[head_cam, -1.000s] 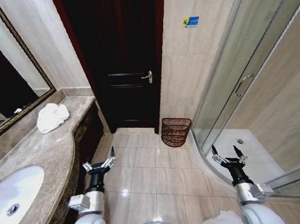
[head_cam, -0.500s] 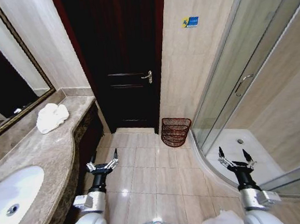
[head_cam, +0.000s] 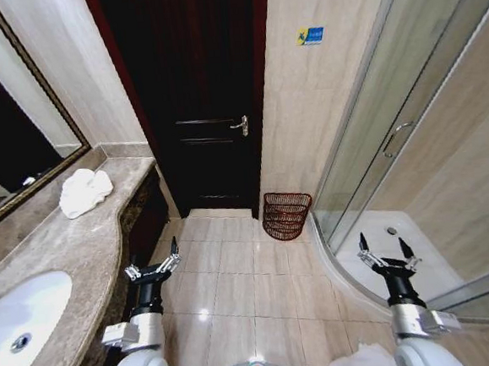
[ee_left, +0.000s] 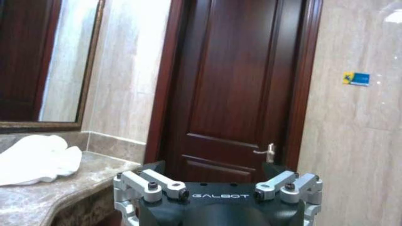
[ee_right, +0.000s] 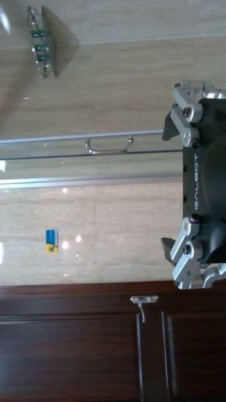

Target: Discard the used towel into the hamper.

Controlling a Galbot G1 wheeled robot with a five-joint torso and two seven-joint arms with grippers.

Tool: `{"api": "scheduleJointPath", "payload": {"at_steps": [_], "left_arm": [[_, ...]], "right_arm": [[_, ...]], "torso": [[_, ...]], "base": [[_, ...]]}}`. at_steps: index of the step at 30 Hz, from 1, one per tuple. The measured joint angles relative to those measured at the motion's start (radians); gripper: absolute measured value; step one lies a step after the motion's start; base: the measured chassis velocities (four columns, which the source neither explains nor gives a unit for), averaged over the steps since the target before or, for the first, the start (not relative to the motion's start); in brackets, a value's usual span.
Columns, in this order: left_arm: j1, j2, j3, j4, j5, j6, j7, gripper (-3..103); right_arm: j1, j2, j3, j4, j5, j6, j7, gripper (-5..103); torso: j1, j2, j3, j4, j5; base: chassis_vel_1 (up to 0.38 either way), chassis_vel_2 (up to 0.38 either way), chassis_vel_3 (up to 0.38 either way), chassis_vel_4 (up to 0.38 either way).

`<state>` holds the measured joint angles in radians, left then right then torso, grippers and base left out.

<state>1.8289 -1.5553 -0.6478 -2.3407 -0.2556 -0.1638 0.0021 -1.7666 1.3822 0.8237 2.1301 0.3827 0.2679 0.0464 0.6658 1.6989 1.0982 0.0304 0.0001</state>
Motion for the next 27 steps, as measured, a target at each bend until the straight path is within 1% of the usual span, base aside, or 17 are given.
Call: {"api": "scheduleJointPath", "payload": {"at_steps": [6, 11, 13, 14, 15, 16, 19, 26, 27], "left_arm": [[0.010, -0.024, 0.019, -0.016, 0.014, 0.003, 0.005, 100], [0.011, -0.026, 0.018, -0.020, 0.013, 0.004, 0.006, 100], [0.015, -0.029, 0.018, -0.029, 0.006, 0.005, 0.005, 100], [0.017, -0.032, 0.020, -0.038, -0.004, 0.010, 0.005, 103], [0.023, -0.038, 0.029, -0.060, -0.024, 0.026, 0.001, 101], [0.023, -0.038, 0.029, -0.060, -0.024, 0.026, 0.001, 101], [0.025, -0.043, 0.036, -0.088, -0.027, 0.045, -0.002, 99], [0.025, -0.040, 0.045, -0.103, -0.036, 0.060, -0.011, 99], [0.021, -0.041, 0.049, -0.105, -0.037, 0.064, -0.012, 99]], "right_arm": [[-0.011, 0.014, 0.000, 0.003, 0.008, 0.011, -0.004, 100], [-0.011, 0.019, -0.007, 0.009, 0.006, 0.010, -0.008, 100], [-0.011, 0.022, -0.014, 0.015, 0.012, 0.005, -0.009, 100], [-0.012, 0.026, -0.020, 0.020, 0.019, -0.002, -0.010, 100], [-0.012, 0.033, -0.031, 0.030, 0.031, -0.016, -0.012, 100], [-0.012, 0.033, -0.031, 0.030, 0.031, -0.016, -0.012, 100], [-0.006, 0.046, -0.041, 0.035, 0.028, -0.022, -0.014, 100], [-0.007, 0.042, -0.041, 0.037, 0.028, -0.026, -0.013, 100], [-0.006, 0.043, -0.044, 0.037, 0.028, -0.028, -0.013, 100]], "torso": [[0.000, 0.000, 0.000, 0.0000, 0.0000], [0.000, 0.000, 0.000, -0.0002, 0.0000], [0.000, 0.000, 0.000, -0.0001, -0.0002], [0.000, 0.000, 0.000, -0.0001, -0.0003], [0.000, 0.000, 0.000, 0.0000, -0.0001], [0.000, 0.000, 0.000, 0.0000, -0.0001], [0.000, 0.000, 0.000, -0.0001, -0.0001], [0.000, 0.000, 0.000, -0.0001, -0.0003], [0.000, 0.000, 0.000, 0.0001, 0.0002]], "base": [[0.000, 0.000, 0.000, 0.000], [0.000, 0.000, 0.000, 0.000], [0.000, 0.000, 0.000, 0.000], [-0.023, 0.056, 0.054, -0.037], [-0.046, 0.056, 0.076, -0.056], [-0.046, 0.056, 0.076, -0.056], [-0.099, 0.113, 0.119, -0.113], [-0.162, 0.174, 0.167, -0.168], [-0.160, 0.187, 0.181, -0.171]]}}
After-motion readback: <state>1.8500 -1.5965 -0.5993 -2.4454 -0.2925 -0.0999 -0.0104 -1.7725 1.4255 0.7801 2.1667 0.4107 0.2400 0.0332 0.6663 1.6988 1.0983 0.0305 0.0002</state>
